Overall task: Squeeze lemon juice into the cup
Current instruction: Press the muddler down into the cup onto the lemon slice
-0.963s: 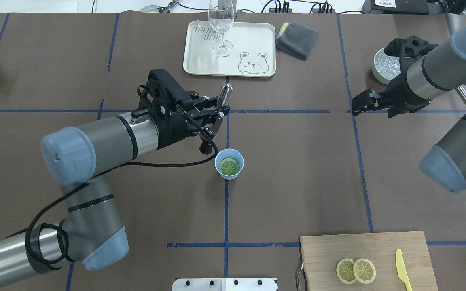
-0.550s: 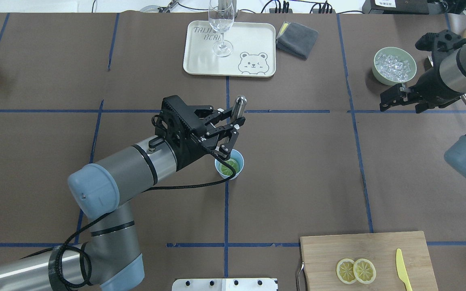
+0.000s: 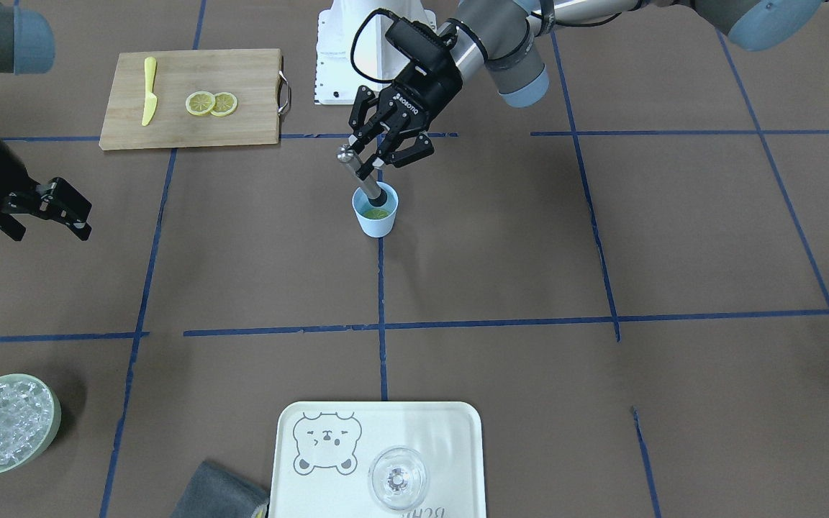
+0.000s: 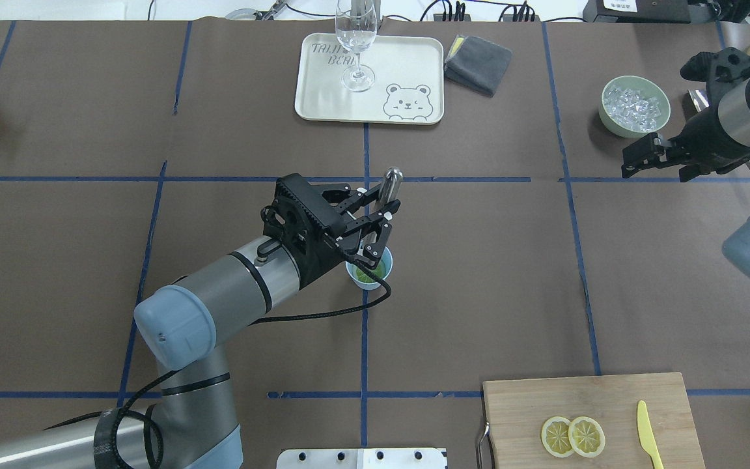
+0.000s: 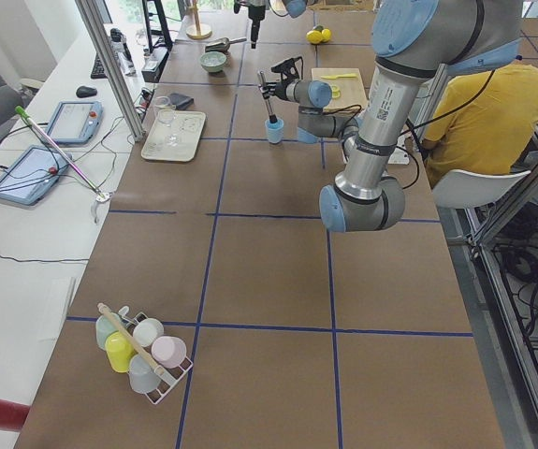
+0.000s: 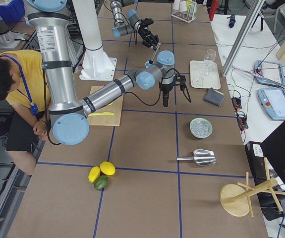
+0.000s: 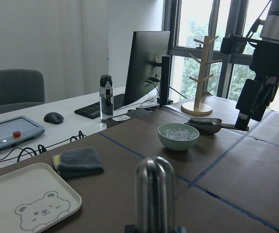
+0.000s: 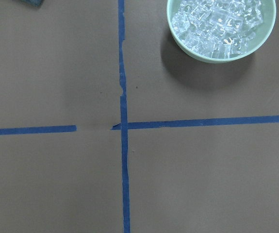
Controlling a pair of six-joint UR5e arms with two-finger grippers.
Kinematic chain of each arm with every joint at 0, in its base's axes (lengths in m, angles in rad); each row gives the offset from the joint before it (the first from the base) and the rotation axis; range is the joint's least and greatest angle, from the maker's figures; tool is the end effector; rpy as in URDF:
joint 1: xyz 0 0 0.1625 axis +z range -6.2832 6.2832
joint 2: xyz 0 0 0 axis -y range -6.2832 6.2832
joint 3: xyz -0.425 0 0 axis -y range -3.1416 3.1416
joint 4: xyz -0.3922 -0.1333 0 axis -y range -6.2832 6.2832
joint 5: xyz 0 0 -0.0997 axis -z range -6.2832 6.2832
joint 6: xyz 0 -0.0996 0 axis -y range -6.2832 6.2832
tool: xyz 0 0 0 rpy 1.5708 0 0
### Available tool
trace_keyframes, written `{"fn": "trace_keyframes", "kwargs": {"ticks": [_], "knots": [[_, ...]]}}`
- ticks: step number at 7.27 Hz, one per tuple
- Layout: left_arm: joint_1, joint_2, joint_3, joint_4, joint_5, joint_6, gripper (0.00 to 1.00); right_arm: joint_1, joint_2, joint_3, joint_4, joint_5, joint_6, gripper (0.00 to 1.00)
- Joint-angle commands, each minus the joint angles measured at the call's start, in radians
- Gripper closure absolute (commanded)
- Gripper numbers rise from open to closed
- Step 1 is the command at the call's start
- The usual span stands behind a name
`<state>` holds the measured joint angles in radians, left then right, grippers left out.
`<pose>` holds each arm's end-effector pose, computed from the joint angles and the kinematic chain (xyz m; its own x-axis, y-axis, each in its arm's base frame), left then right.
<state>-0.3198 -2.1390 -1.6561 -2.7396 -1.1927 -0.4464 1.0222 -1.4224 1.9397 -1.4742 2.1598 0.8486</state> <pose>0.5208 -0.3516 0.1627 0.4677 0.7282 -0.5010 0.4858 0.2618 0.8340 -0.2114 -0.4954 0.3991 0.6785 0.0562 0.7324 -0.1254 0.9913 0.0401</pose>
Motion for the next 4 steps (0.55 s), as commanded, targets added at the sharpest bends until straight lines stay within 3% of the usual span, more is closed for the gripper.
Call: {"fn": "trace_keyframes", "kwargs": {"ticks": [1,4], "knots": [[0.013,-0.013,0.053,-0.008,0.001,0.0,1.0,0.001,0.0,-0.001,0.0,0.0,0.003,0.0],[0.038,-0.012,0.104,-0.021,0.002,0.0,1.0,0.001,0.002,-0.001,0.0,0.002,0.003,0.0]]}}
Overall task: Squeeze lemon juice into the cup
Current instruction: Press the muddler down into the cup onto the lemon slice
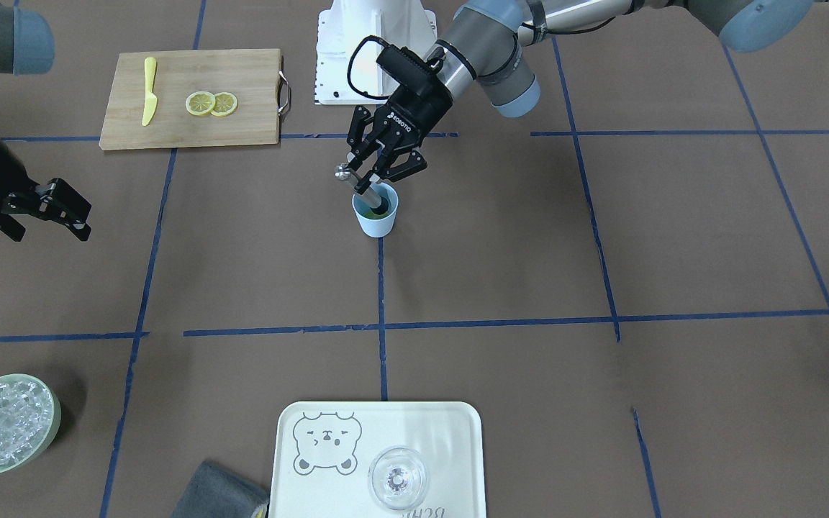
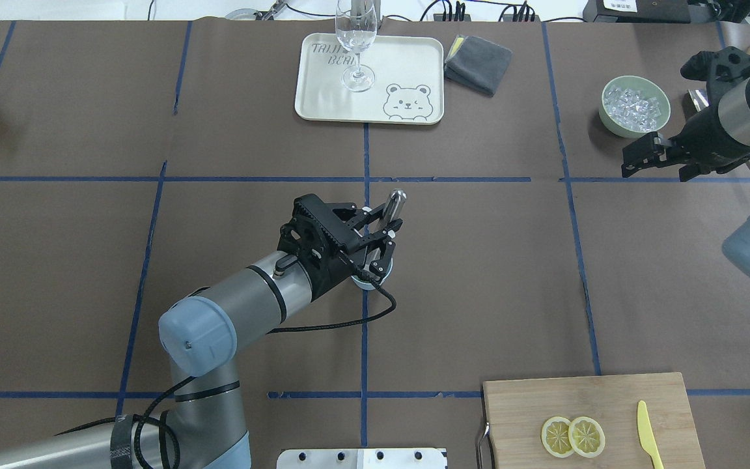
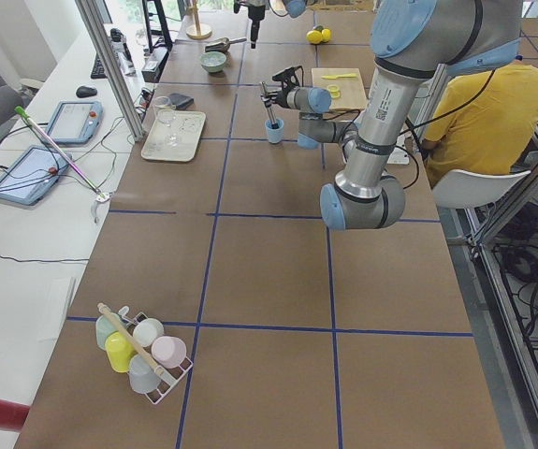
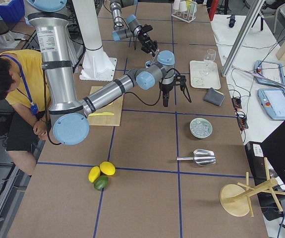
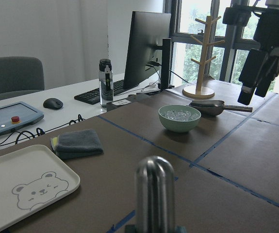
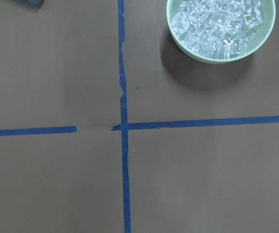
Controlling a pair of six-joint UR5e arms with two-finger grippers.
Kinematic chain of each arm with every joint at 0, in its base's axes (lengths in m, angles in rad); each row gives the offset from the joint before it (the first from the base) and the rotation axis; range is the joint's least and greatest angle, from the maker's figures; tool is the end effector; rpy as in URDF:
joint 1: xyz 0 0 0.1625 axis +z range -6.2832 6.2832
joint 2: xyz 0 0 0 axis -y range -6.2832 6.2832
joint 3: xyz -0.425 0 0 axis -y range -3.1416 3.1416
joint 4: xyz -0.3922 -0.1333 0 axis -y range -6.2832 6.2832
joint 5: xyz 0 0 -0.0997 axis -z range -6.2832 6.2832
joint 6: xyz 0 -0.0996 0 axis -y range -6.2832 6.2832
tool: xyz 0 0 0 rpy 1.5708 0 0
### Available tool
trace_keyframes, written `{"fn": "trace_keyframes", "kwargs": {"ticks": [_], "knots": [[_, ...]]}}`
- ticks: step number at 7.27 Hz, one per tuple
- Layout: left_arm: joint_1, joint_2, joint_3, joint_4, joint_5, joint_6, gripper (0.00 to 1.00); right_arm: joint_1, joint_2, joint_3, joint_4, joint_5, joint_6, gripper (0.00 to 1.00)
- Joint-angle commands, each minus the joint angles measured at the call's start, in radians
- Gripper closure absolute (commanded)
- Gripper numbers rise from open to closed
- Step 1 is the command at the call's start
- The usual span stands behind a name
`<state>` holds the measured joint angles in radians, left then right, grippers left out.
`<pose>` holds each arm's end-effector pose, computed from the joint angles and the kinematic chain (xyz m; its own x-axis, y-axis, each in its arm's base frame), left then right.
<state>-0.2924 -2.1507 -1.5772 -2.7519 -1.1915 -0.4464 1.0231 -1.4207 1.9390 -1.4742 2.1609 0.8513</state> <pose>0.5550 -0.3448 0.1852 0.4744 0.7322 -0.4886 0.4344 0.2880 0.8534 -0.2113 -0.4959 0.3985 0.6772 0.0588 0.7334 -0.1275 0.9911 0.0383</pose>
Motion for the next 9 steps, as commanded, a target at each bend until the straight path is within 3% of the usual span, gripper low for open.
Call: {"fn": "trace_keyframes", "kwargs": {"ticks": [1,5,9], "knots": [[0.012,0.0,0.035,-0.015,0.001,0.0,1.0,0.0,0.0,0.0,0.0,0.001,0.0,0.0],[0.013,-0.021,0.004,-0.022,0.0,0.002,1.0,0.003,0.002,0.0,0.0,0.005,0.002,0.0],[-0.082,-0.047,-0.172,-0.012,-0.005,0.065,1.0,0.006,0.0,-0.003,0.0,0.01,0.0,0.0]]}}
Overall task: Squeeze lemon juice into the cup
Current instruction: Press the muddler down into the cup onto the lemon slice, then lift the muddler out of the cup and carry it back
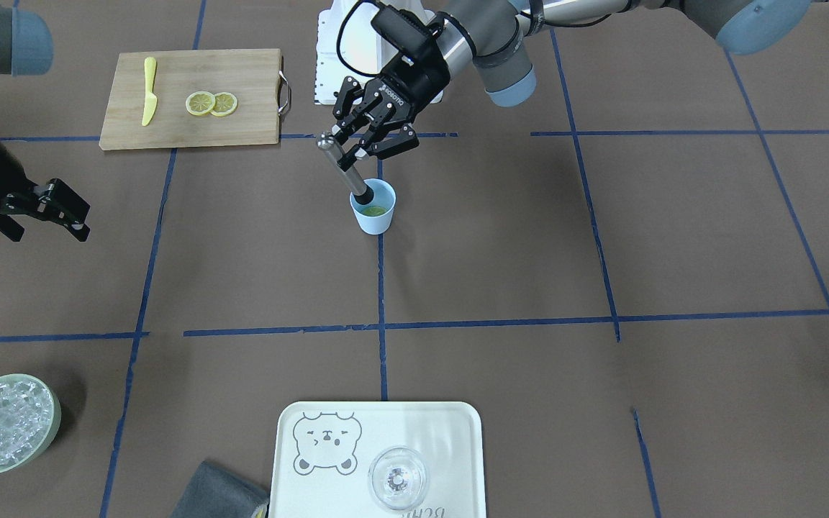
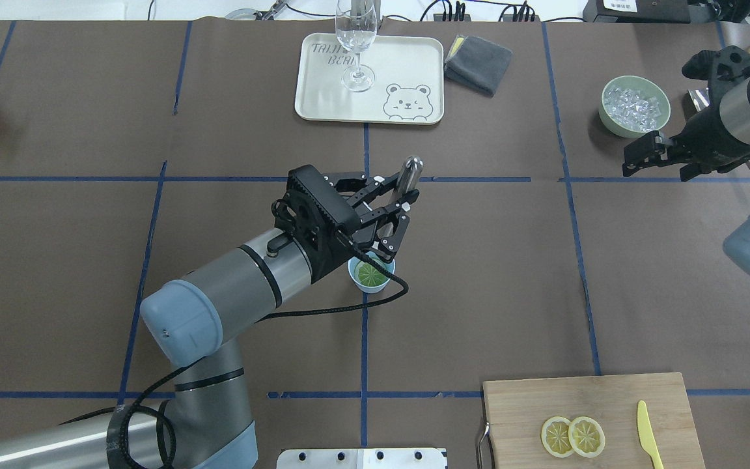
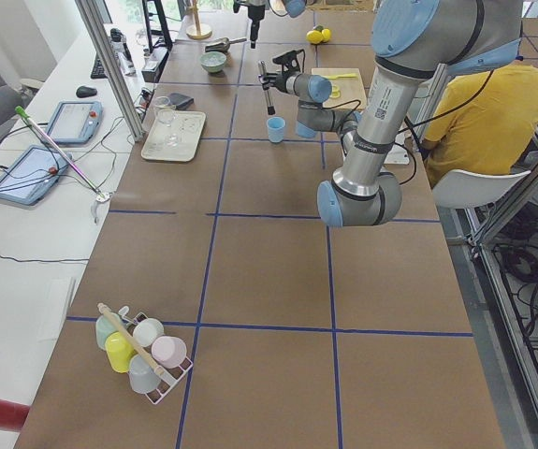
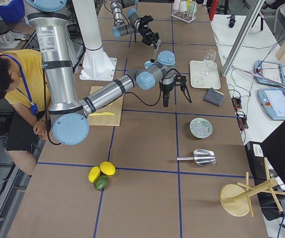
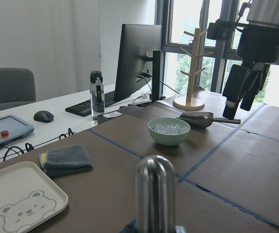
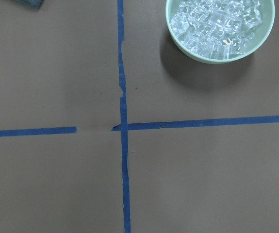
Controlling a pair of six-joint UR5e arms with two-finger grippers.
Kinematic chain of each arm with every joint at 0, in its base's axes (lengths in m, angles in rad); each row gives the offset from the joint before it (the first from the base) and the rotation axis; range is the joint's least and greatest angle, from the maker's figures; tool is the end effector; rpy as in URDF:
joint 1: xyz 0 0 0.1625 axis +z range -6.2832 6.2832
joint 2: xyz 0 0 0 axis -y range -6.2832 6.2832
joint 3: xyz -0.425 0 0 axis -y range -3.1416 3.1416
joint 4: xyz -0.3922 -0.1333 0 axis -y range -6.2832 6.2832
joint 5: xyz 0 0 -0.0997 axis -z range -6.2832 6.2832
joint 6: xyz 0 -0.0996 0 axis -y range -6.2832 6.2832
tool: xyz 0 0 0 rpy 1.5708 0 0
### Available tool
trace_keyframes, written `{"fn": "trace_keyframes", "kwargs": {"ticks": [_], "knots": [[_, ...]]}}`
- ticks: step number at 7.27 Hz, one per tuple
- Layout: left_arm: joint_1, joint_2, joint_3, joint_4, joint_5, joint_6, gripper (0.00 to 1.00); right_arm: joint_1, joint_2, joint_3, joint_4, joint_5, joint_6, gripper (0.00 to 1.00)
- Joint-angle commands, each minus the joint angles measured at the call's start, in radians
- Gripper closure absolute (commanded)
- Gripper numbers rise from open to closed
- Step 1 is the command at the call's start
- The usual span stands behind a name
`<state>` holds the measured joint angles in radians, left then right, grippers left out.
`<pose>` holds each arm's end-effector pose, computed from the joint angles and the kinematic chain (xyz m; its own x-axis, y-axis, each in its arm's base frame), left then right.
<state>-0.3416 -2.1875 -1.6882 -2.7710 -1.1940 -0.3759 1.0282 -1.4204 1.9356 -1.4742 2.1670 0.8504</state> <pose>0.4972 -0.3571 0.1204 0.4682 0.7515 -0.4648 0.5449 0.1685 0.8214 -0.2094 -0.4972 0.3997 0.6753 0.0628 0.7349 -0.1286 0.9911 0.0334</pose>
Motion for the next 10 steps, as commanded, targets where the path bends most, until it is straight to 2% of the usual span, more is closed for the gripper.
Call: {"fn": "trace_keyframes", "kwargs": {"ticks": [1,2,3,4,6,8,9,10], "knots": [[-0.049,-0.012,-0.073,0.039,-0.003,-0.062,1.0,0.003,-0.003,-0.001,0.0,0.004,-0.001,0.0],[-0.068,-0.006,-0.073,0.168,-0.016,-0.13,1.0,0.003,-0.008,-0.001,0.0,0.004,0.001,0.0],[-0.126,-0.012,-0.109,0.388,-0.076,-0.141,1.0,0.001,-0.009,-0.003,0.0,0.004,0.001,0.0],[-0.234,-0.006,-0.135,0.515,-0.255,-0.141,1.0,0.001,-0.009,-0.003,0.0,0.004,0.001,0.0],[-0.47,0.03,-0.136,0.731,-0.676,-0.187,1.0,0.001,-0.008,-0.001,0.0,0.004,0.004,0.0],[-0.61,0.154,-0.131,0.883,-0.923,-0.274,1.0,0.001,-0.008,0.003,0.0,0.004,0.007,0.0],[-0.628,0.196,-0.113,0.956,-0.934,-0.326,1.0,0.001,-0.008,0.008,0.0,0.004,0.009,0.0],[-0.625,0.209,-0.029,0.965,-0.932,-0.465,1.0,0.001,-0.008,0.013,0.0,0.004,0.009,0.0]]}}
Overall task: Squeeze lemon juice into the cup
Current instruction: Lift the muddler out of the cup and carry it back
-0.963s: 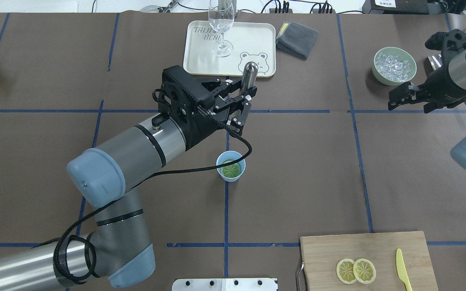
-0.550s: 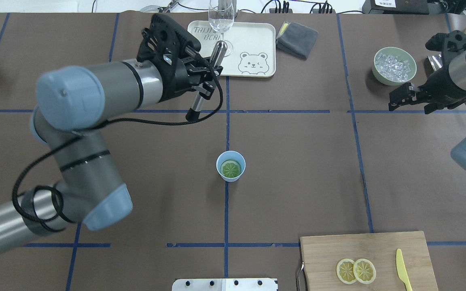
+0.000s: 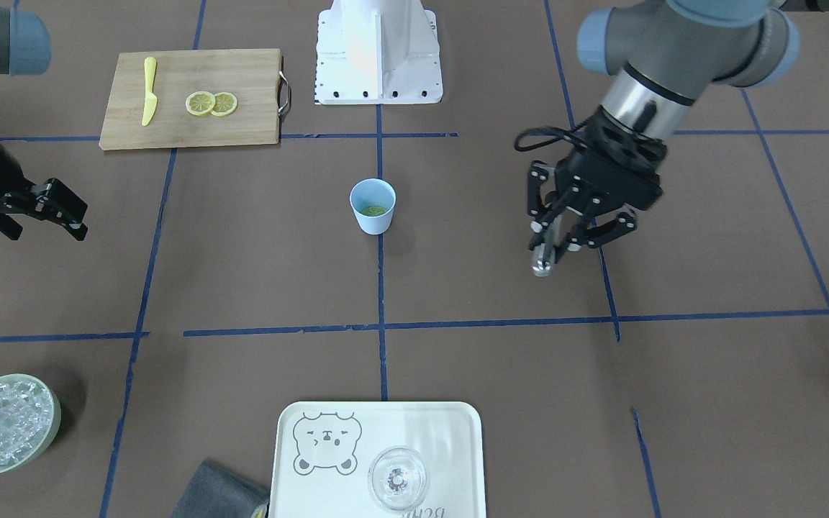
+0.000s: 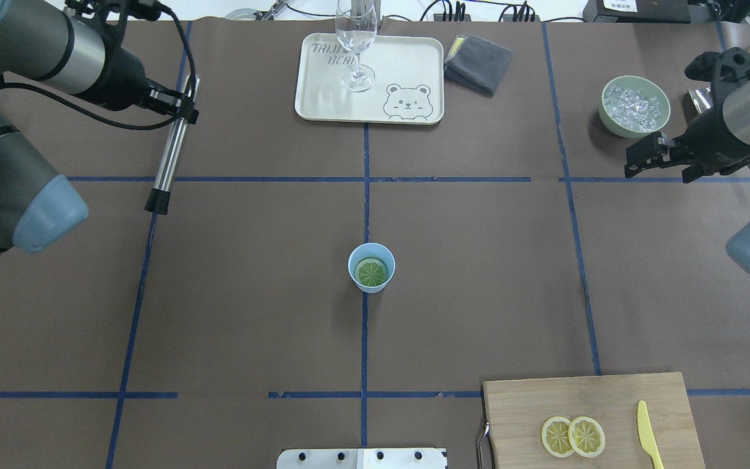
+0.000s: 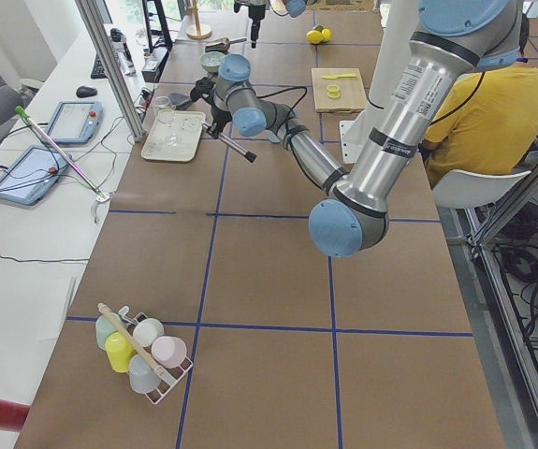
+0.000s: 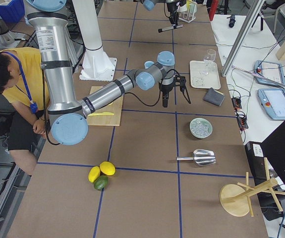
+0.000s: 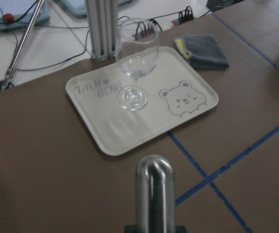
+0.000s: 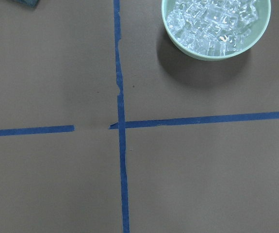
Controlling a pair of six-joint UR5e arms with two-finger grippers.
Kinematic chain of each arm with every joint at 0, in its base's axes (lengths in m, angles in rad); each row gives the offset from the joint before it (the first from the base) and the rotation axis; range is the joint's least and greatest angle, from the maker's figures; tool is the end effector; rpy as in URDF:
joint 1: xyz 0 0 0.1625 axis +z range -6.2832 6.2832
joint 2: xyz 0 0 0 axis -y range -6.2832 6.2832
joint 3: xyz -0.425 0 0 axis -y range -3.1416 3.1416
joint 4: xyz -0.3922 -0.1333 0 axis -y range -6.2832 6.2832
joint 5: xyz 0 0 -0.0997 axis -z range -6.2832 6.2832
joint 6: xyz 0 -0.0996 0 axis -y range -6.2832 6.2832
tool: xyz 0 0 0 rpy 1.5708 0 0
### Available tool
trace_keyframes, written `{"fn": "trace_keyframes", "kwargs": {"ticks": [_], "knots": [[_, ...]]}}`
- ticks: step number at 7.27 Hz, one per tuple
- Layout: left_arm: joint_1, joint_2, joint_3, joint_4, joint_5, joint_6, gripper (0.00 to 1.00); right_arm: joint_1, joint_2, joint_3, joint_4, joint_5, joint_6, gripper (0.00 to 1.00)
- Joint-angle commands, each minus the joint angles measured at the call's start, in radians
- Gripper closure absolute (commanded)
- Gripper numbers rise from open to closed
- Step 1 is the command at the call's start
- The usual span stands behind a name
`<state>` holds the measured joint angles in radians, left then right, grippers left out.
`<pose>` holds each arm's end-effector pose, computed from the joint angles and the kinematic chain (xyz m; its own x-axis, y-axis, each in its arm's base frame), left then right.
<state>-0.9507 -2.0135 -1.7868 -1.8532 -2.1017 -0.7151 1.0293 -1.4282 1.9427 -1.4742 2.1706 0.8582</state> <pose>0.2930 -0.5530 0.2765 0.5747 0.3156 -0.7551 0.0459 0.9088 0.4147 -0.2075 -0.4945 0.4003 0.6727 0.0714 0.7364 -0.1329 0.9908 0.0253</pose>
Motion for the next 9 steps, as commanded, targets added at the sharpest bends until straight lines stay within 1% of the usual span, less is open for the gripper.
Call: {"fn": "trace_keyframes", "kwargs": {"ticks": [1,2,3,4,5,8,9], "knots": [[-0.013,0.035,0.175,0.045,-0.027,-0.171,1.0,0.0,-0.001,0.008,0.0,0.0,0.001,0.0],[-0.013,0.054,0.243,0.014,-0.023,-0.17,1.0,0.0,0.0,0.009,0.0,0.0,0.001,0.0],[-0.019,0.065,0.288,0.011,-0.017,-0.135,1.0,0.0,-0.001,0.01,0.0,0.0,0.001,0.0],[-0.029,0.085,0.28,0.025,-0.023,0.02,1.0,0.0,-0.002,0.012,0.0,0.0,0.002,0.0],[-0.036,0.129,0.285,0.016,-0.023,0.051,1.0,0.0,-0.002,0.013,0.0,0.0,0.002,0.0],[-0.034,0.24,0.259,-0.024,-0.027,0.016,1.0,0.0,-0.003,0.036,0.0,0.002,0.007,0.0],[-0.031,0.248,0.26,-0.026,-0.027,-0.019,1.0,0.0,-0.006,0.054,0.0,0.002,0.015,0.0]]}}
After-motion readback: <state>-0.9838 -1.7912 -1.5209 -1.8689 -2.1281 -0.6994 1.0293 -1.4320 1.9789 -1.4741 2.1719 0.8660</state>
